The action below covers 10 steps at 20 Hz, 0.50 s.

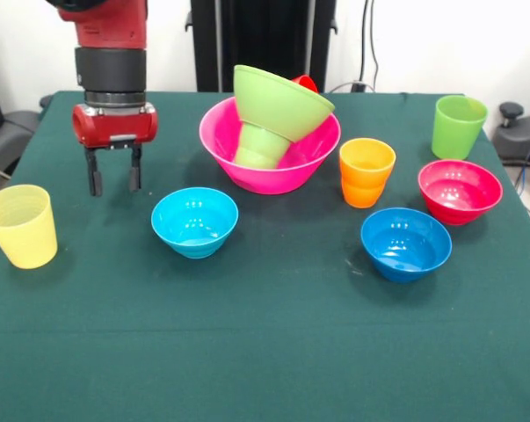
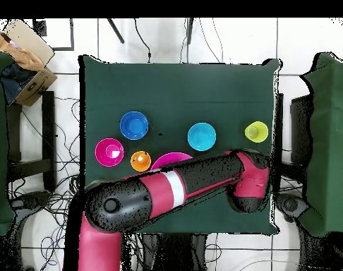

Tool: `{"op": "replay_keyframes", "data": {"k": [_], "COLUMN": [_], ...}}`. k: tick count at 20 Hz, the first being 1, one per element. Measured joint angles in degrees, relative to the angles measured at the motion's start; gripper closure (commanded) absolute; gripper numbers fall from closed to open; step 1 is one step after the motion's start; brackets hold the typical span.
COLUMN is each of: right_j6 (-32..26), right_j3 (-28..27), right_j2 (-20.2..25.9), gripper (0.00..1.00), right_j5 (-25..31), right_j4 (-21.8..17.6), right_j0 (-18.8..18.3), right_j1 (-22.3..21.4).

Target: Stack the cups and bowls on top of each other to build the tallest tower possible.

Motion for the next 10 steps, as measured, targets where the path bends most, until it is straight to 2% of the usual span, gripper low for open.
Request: {"op": "replay_keyframes", "data": {"k": [10], "right_j6": [0.0], "right_j3": [0.0], "right_j2": [3.1], "gripper": [0.00], "right_j5": [-6.0], "right_j4": [0.0], "right_j0": [-3.7], "right_j1": [-6.7]}}
